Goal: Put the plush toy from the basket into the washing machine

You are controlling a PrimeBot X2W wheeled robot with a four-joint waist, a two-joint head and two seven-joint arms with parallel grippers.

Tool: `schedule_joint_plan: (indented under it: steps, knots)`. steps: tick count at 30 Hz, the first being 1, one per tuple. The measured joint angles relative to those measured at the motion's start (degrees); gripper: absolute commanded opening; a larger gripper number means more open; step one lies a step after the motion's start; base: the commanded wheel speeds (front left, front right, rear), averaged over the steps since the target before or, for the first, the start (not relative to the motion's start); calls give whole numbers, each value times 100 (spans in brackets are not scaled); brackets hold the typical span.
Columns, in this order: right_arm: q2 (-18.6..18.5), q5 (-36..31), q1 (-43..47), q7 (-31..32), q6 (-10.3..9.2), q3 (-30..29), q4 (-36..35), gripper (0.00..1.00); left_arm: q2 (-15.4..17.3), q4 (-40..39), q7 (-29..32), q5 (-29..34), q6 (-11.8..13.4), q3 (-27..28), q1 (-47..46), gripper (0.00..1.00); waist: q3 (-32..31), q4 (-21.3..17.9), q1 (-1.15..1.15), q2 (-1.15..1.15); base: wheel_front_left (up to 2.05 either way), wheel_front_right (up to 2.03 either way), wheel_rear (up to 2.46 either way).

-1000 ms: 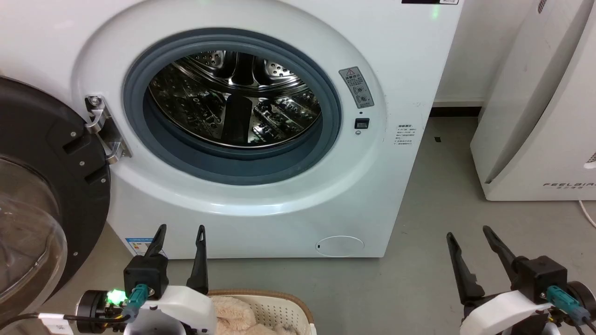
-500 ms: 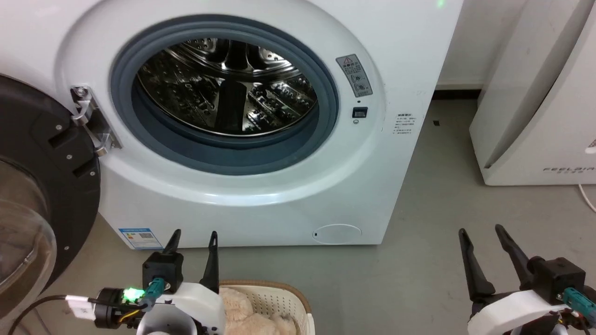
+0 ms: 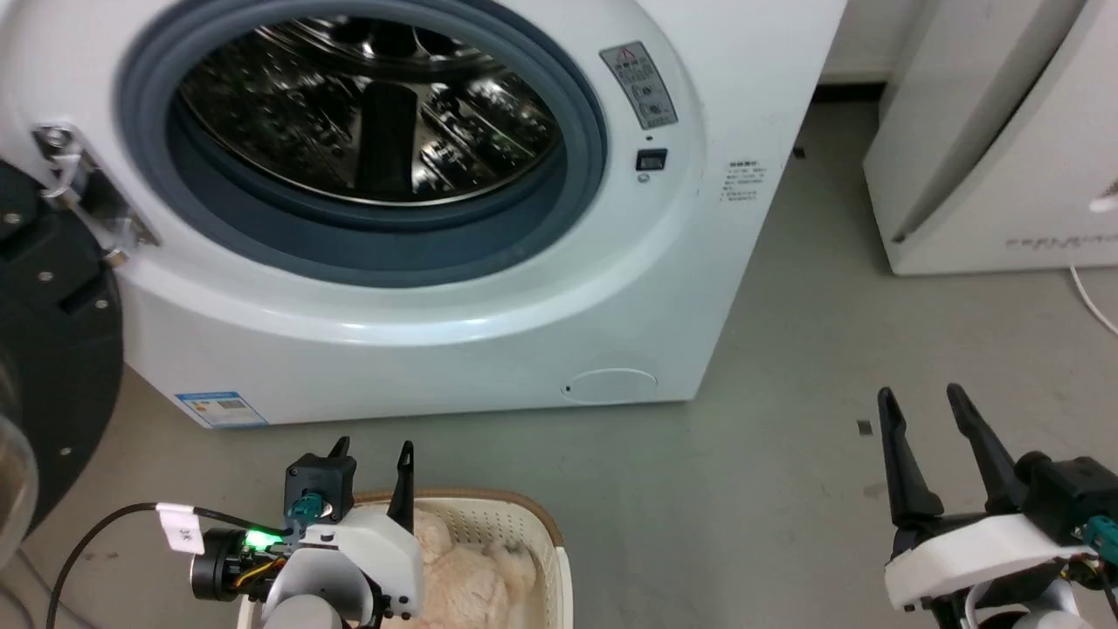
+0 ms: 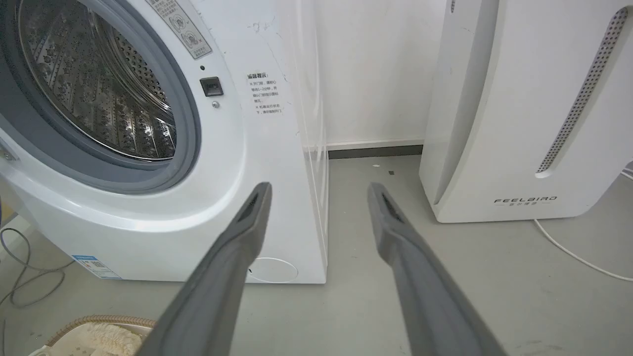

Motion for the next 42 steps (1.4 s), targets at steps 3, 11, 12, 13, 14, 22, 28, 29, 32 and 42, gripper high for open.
schedule_joint_plan:
  steps: [3,11,12,13,14,22,28,29,32,42]
  knots:
    - [0,65,-77,-31,0,-3,4,100,49,204,54,-24,-7,-31,-81,100,157,-71,0,0,0,0,0]
    - [1,275,-246,-145,0,2,-23,100,127,701,320,-119,-7,-93,-340,100,616,-218,0,0,0,0,0]
    - [1,285,-275,-153,-1,1,-34,100,135,751,356,-124,-7,-105,-370,100,677,-232,0,0,0,0,0]
    - [1,311,-305,-170,-1,-2,-45,100,144,813,394,-124,-8,-120,-405,100,741,-246,0,0,0,0,0]
    - [1,326,-331,-175,-1,-8,-59,100,156,875,427,-123,-16,-141,-442,100,805,-259,0,0,0,0,0]
    - [1,459,-554,-274,-1,-76,-174,100,213,1339,759,-170,-155,-281,-814,100,1379,-324,0,0,0,0,0]
    - [1,603,-703,-331,0,-94,-269,100,278,1690,966,-167,-208,-480,-1038,100,1825,-352,0,0,0,0,0]
    - [1,621,-734,-343,-1,-100,-278,100,298,1748,982,-132,-212,-544,-1072,100,1894,-358,0,0,0,0,0]
    - [1,665,-801,-381,-1,-143,-337,100,343,1928,1016,-77,-237,-689,-1195,100,2099,-368,0,0,0,0,0]
    - [1,717,-1006,-499,-1,-227,-539,100,449,2503,1098,-75,-245,-904,-1664,100,2728,-371,0,0,0,0,0]
